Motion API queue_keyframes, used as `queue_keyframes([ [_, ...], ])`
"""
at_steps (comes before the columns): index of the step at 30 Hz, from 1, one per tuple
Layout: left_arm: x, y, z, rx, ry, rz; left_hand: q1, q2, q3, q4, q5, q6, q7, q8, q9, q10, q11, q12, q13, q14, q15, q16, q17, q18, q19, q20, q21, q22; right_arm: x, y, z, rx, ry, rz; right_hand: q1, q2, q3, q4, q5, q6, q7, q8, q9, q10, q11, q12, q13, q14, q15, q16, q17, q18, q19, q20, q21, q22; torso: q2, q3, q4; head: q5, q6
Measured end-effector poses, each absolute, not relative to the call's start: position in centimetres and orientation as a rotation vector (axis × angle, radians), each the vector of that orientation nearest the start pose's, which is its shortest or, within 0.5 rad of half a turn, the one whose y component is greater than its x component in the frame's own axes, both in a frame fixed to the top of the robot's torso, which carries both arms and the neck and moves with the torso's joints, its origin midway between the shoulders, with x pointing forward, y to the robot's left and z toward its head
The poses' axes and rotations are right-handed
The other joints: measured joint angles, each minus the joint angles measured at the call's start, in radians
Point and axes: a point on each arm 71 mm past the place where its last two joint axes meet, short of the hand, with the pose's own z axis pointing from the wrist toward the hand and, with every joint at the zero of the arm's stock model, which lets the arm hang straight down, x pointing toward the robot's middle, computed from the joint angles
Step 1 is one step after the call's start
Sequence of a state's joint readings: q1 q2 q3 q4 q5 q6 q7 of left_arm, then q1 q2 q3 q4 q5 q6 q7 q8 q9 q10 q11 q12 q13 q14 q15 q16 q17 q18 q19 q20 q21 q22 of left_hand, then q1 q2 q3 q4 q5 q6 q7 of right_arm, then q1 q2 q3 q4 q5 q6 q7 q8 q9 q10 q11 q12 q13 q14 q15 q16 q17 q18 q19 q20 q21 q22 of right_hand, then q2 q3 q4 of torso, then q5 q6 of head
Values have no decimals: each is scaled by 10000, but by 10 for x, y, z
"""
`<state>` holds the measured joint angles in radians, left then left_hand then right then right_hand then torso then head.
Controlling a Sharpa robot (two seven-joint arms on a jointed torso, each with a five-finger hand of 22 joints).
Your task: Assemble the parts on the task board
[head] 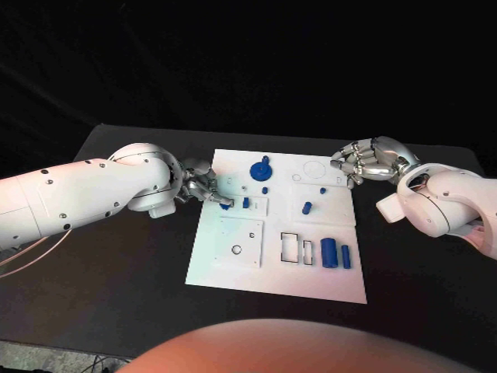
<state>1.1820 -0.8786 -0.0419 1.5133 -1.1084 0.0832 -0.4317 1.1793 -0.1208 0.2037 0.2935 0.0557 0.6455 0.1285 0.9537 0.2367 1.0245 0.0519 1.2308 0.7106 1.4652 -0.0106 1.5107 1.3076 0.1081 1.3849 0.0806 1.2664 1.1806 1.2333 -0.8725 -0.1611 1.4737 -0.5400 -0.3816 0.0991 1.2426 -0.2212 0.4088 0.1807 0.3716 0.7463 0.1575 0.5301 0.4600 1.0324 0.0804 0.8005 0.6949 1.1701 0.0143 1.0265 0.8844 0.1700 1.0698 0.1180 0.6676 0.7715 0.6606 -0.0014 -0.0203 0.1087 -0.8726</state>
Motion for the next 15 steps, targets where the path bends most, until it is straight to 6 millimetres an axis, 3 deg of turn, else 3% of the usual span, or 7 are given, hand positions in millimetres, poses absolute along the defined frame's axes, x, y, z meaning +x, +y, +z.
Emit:
queue_keyframes([
  [4,476,234,-234,-2077,22901,-4409,145,145,-11,-11,0,36,-36,-135,-52,-1,1,0,1,0,0,0,0,0,24,-24,0,14,486,-240,-217,7031,17458,10237,0,0,0,0,0,0,0,0,0,0,0,0,0,0,0,0,0,-1,0,0,0,0,-1,0,0,-3,0],
  [15,481,233,-238,-2169,23273,-4198,145,145,-10,-11,0,72,-1,-135,-61,-1,1,-1,0,0,1,0,0,0,36,-36,-1,25,486,-240,-217,7039,17457,10235,0,0,0,0,0,0,0,0,0,0,0,0,1,0,0,0,0,0,0,0,0,0,-1,0,-2,3,0],
])
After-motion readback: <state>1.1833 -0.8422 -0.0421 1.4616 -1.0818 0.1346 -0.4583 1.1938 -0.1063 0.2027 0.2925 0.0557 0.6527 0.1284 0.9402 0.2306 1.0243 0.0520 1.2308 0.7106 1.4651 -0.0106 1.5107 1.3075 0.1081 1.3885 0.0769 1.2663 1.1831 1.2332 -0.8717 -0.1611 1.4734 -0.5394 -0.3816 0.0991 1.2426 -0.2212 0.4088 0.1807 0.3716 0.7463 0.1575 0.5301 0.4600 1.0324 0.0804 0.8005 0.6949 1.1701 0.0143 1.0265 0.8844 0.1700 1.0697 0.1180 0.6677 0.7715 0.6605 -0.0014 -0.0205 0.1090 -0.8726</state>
